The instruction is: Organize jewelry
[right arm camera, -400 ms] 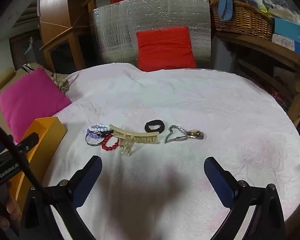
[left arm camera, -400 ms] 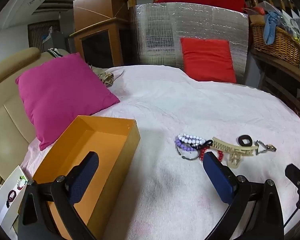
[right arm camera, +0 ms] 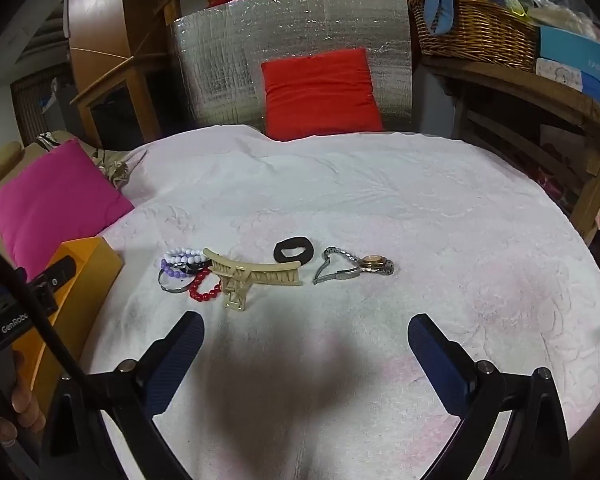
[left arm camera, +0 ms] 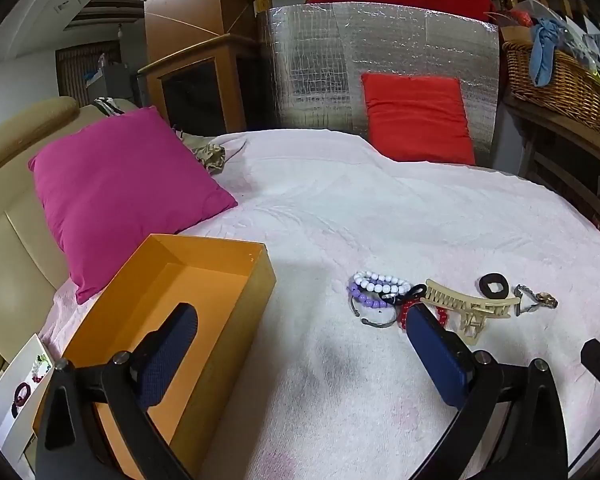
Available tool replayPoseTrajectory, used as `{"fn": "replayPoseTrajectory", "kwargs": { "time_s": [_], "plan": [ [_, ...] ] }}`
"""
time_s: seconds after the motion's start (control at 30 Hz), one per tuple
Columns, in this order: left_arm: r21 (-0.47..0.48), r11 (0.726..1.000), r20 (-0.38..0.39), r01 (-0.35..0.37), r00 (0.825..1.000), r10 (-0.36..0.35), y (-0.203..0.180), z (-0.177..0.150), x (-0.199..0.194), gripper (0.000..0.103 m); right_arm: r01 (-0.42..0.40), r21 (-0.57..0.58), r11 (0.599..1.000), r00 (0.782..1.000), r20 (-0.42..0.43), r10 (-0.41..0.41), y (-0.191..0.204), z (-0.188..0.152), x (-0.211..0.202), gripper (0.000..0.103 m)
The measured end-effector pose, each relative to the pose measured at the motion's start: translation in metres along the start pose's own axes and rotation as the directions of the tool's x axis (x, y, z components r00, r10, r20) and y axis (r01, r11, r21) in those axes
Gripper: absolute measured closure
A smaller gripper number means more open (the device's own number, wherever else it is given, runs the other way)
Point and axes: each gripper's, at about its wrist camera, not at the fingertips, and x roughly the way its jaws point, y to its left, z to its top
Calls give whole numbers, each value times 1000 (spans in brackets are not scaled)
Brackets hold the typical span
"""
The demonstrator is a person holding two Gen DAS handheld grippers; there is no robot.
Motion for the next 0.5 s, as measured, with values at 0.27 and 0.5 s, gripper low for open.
{"fn": "replayPoseTrajectory", "kwargs": {
  "time_s": [0.27, 0.5],
  "plan": [
    [-2, 1000, 3, -1, 1000, 1, 1, -1, 1, 0, -15, 23, 1000, 1000, -10, 16, 0, -2, -2, 0],
    [-3, 1000, 6, -1, 1000, 1, 4, -2, 0, 0, -26, 29, 999, 999, -19, 27, 5, -1, 3, 0]
  ]
}}
